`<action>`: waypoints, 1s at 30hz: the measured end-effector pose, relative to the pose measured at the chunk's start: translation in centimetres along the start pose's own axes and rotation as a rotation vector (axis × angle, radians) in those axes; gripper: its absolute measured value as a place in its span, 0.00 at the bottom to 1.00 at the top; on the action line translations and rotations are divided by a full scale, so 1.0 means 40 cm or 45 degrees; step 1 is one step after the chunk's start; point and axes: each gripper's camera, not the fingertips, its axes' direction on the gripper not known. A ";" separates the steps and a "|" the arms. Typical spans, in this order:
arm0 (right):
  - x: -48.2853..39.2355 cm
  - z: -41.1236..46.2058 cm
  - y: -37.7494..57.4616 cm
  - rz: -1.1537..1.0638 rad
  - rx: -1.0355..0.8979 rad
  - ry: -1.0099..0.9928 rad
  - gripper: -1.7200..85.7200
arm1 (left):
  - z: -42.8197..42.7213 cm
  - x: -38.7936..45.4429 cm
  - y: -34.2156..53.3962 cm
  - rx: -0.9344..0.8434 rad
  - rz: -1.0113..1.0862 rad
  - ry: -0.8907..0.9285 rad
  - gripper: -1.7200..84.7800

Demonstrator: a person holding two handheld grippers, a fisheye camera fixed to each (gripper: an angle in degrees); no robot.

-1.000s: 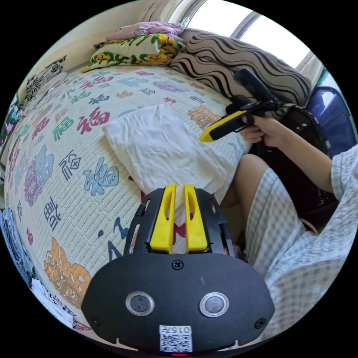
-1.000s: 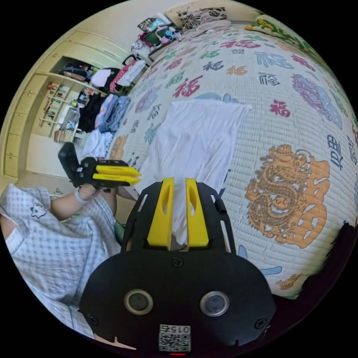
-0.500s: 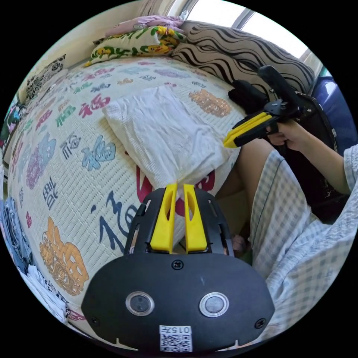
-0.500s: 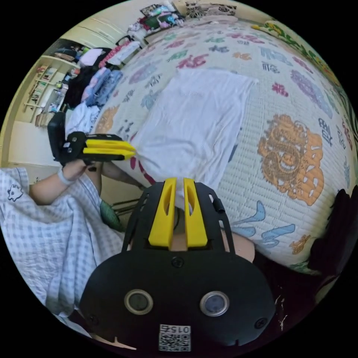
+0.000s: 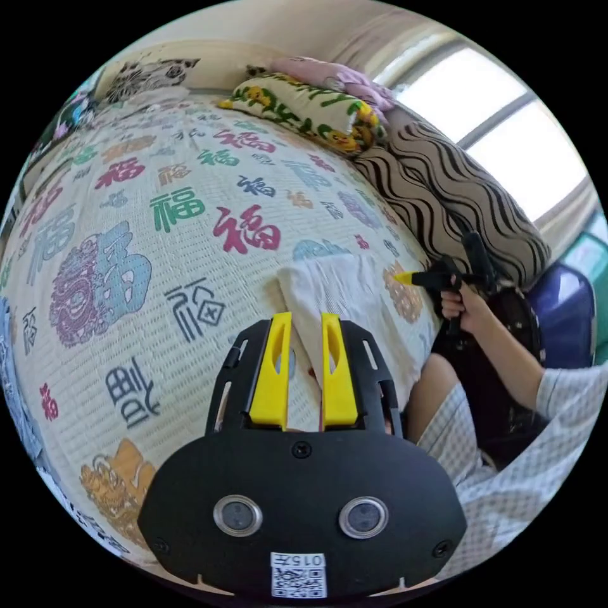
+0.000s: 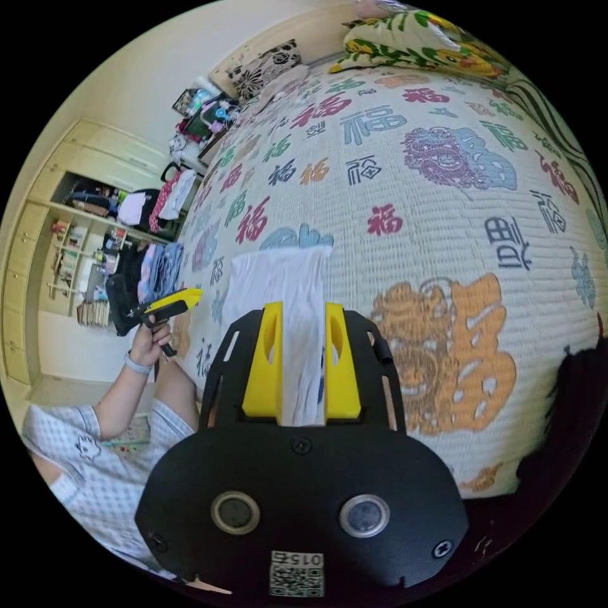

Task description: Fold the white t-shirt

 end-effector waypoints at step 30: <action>0.010 0.002 0.284 -0.288 -0.184 -0.254 0.02 | -0.070 0.003 0.213 0.024 0.498 0.219 0.03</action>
